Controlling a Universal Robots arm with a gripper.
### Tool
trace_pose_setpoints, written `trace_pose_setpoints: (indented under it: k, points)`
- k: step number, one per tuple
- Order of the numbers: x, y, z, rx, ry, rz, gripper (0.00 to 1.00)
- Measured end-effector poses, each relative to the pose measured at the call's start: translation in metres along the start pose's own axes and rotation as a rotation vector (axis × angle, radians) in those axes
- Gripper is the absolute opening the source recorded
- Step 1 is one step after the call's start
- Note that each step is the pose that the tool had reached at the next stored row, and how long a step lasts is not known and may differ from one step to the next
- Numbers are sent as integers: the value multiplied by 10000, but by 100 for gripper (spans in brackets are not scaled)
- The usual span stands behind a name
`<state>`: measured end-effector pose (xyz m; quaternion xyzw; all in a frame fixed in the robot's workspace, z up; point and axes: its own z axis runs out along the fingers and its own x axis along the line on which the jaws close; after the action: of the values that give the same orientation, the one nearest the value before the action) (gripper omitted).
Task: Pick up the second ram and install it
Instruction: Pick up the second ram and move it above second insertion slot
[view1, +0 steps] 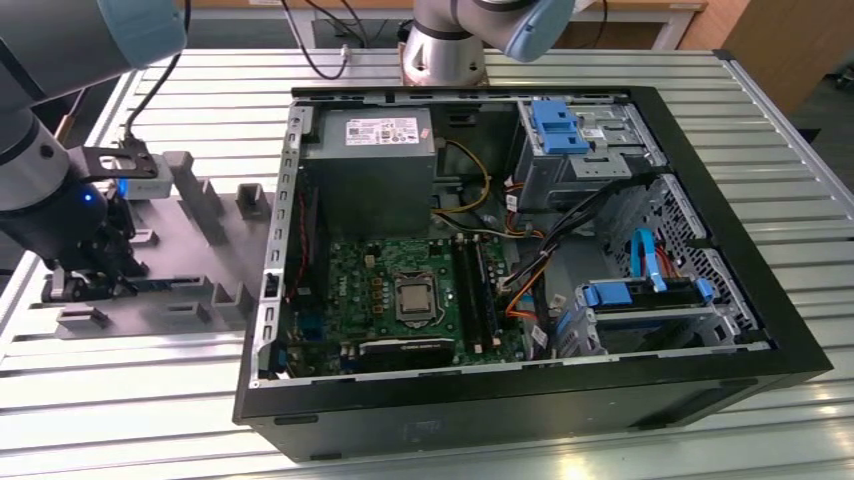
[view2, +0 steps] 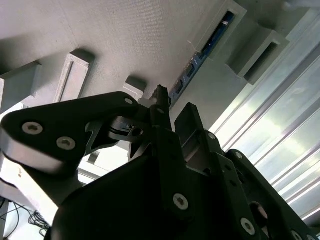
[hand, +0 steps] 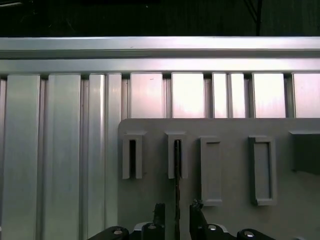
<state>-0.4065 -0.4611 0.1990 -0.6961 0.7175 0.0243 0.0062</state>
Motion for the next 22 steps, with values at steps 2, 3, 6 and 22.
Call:
trace_pose_setpoints:
  k: [2, 3, 6, 22]
  points:
    - [-8, 7, 10, 0, 0, 9, 33]
    - [-13, 9, 14, -1, 0, 11, 33]
    - [-19, 12, 30, 1, -1, 17, 33]
    - [-16, 16, 107, -1, 1, 28, 24]
